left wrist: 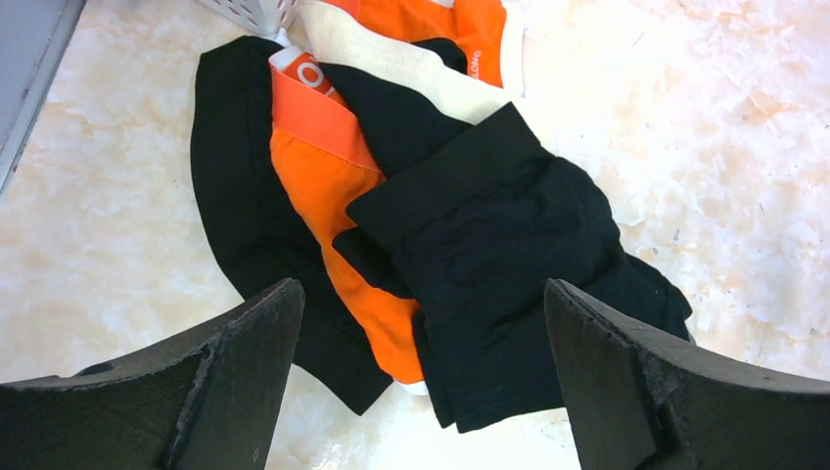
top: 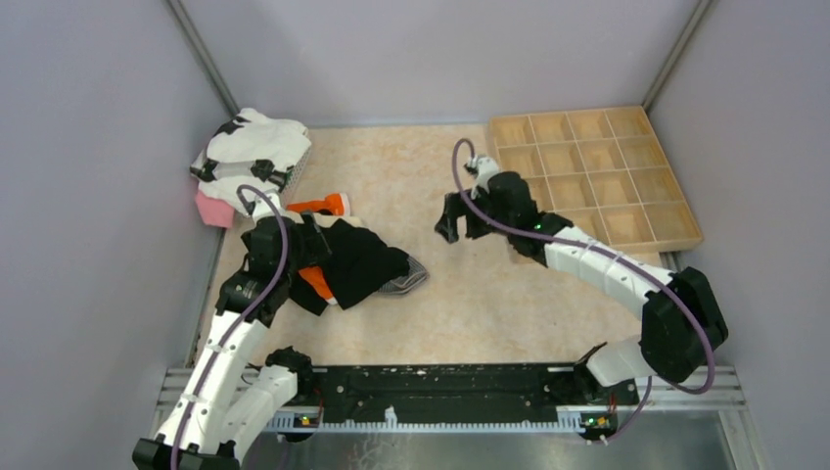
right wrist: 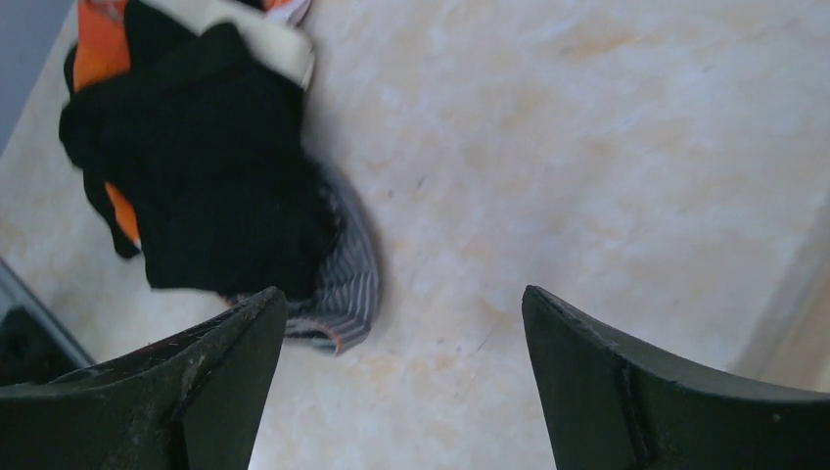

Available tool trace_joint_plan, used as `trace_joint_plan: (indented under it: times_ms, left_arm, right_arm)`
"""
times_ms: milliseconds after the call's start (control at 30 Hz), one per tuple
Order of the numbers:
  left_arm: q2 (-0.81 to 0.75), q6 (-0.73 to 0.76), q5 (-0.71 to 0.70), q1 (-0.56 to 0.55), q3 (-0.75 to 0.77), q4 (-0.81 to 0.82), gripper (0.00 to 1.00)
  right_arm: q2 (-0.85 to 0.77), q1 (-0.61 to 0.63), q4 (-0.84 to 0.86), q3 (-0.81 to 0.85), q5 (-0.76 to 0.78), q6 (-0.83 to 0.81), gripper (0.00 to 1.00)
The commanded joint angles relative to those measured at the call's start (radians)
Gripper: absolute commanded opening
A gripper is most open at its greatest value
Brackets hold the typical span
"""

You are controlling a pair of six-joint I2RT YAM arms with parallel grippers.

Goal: Roll the underwear
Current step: Pick up the underwear from the center of the board.

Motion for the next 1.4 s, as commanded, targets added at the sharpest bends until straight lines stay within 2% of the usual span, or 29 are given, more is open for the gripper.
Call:
trace_joint_plan:
  times_ms: [0, 67, 167, 233, 300, 467, 567, 733, 867, 1033, 1167, 1367]
  left_arm:
    - [-0.034, -0.005, -0.032, 0.005, 0.015, 0.019, 0.99]
    - [-0.047, -0.011, -0.037, 0.005, 0.015, 0.013, 0.99]
    - [-0.077, -0.019, -0.050, 0.005, 0.013, 0.012, 0.99]
    - [-0.096, -0.023, -0.062, 0.005, 0.011, 0.012, 0.99]
    - [-0.110, -0.027, -0.067, 0.005, 0.010, 0.011, 0.99]
    - [-0.117, -0.029, -0.075, 0.005, 0.009, 0.009, 0.99]
    - [-0.113, -0.029, -0.072, 0.005, 0.009, 0.008, 0.99]
    - [-0.120, -0.027, -0.074, 0.005, 0.008, 0.006, 0.99]
    - [-0.123, -0.026, -0.072, 0.005, 0.008, 0.007, 0.99]
    - [-0.115, -0.023, -0.064, 0.005, 0.007, 0.010, 0.99]
    - [-0.117, -0.021, -0.060, 0.005, 0.006, 0.010, 0.99]
    - [-0.119, -0.019, -0.054, 0.005, 0.006, 0.013, 0.99]
  right_arm:
    - [-0.044, 0.149, 0.052, -0.089, -0.017, -0.057, 0.89]
    - [-0.054, 0.239, 0.126, -0.131, -0.005, -0.108, 0.88]
    - [-0.072, 0.419, 0.295, -0.207, 0.096, -0.268, 0.88]
    - [-0.060, 0.482, 0.430, -0.260, 0.106, -0.390, 0.86]
    - [-0.044, 0.508, 0.522, -0.287, 0.085, -0.475, 0.86]
    - [0.018, 0.531, 0.734, -0.357, -0.103, -0.713, 0.86]
    - [0.069, 0.567, 0.856, -0.392, -0.122, -0.871, 0.88]
    - [0.181, 0.613, 0.716, -0.263, -0.093, -0.968, 0.84]
    - [0.275, 0.660, 0.762, -0.227, -0.040, -1.104, 0.82]
    - [0.437, 0.736, 0.710, -0.143, 0.079, -1.323, 0.79]
    - [0.526, 0.760, 0.743, -0.091, 0.155, -1.370, 0.75]
    - [0.623, 0.766, 0.823, -0.037, 0.272, -1.457, 0.74]
